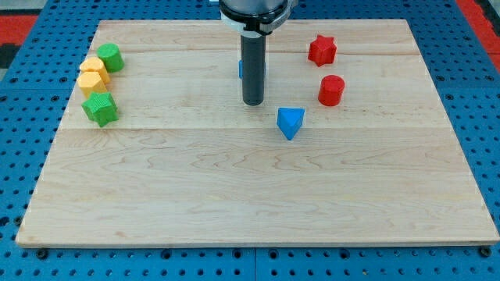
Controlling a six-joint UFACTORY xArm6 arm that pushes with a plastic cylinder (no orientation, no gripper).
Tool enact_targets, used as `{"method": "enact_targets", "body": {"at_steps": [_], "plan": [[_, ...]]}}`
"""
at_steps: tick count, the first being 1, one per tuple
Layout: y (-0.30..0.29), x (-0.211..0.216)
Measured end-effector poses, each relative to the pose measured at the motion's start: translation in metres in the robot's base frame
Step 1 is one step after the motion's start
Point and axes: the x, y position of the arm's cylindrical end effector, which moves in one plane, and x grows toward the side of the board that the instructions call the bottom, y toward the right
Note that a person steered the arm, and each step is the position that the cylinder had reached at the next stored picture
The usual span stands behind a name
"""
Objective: Place the blue cube below the blue triangle
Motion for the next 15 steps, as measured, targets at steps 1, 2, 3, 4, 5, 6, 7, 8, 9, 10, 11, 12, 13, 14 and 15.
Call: {"method": "enact_targets", "body": {"at_steps": [1,2,3,4,5,6,7,8,9,10,11,12,13,14,15], "plan": [[0.004,0.028],[0.021,0.047],[0.077,0.041],[0.084,0.04],[0.014,0.02],[0.059,-0.04],[0.073,-0.094],[0.02,-0.128],[-0.013,-0.098],[0.035,-0.035],[0.038,0.008],[0.022,0.019],[0.042,0.07],[-0.026,0.054],[-0.06,0.084]]}}
